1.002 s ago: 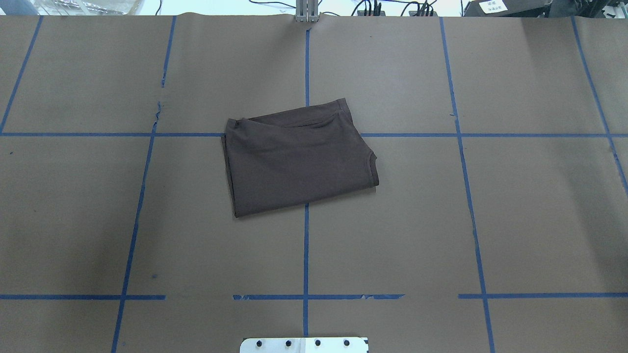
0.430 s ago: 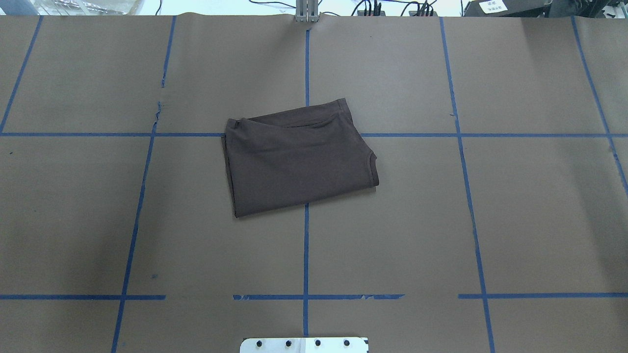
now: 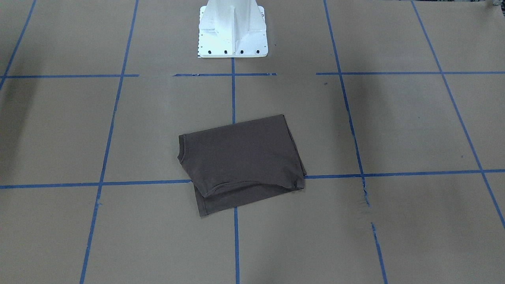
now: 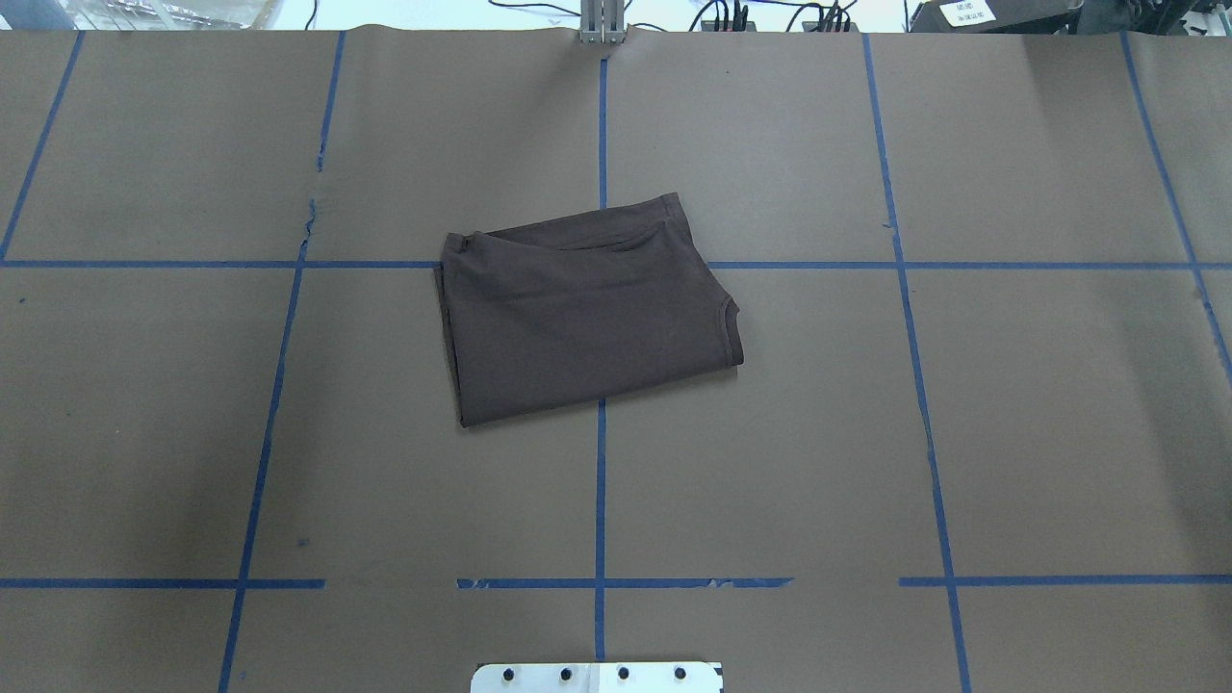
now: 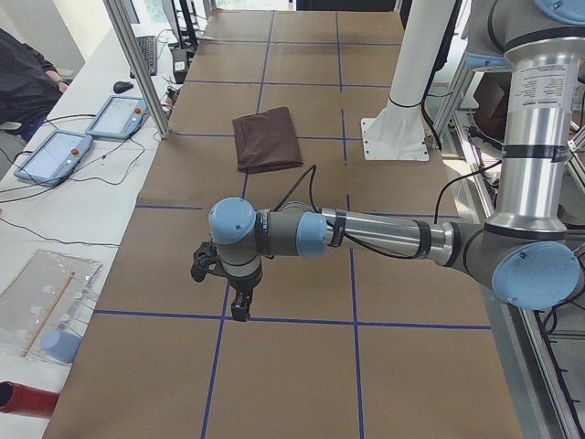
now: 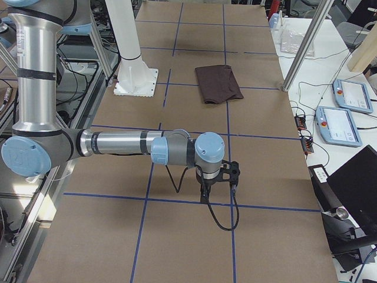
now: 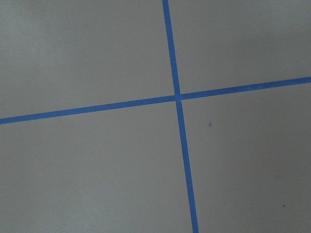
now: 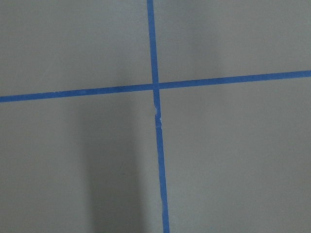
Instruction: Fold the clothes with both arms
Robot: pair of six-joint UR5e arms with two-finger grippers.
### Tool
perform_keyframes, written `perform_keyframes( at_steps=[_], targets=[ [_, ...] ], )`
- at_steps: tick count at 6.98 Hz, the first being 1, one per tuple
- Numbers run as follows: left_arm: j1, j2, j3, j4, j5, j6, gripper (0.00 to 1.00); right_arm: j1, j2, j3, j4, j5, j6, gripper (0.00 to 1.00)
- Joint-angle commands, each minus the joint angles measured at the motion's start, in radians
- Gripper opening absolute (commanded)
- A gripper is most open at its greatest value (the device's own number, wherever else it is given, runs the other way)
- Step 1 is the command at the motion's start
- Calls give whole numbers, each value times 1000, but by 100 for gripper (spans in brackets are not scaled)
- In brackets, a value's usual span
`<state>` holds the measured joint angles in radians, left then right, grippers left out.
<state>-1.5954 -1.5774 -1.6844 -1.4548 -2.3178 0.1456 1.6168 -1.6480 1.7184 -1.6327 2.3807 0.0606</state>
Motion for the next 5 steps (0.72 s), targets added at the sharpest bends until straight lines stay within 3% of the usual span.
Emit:
perform_keyframes(
  at_steps=[1, 5],
  targets=[
    [0, 1, 0, 1, 0, 0, 100, 0, 2, 3, 2, 0, -2, 100],
    [0, -1, 5, -1, 0, 0, 100, 0, 2, 1, 19, 3, -2, 100]
  ],
)
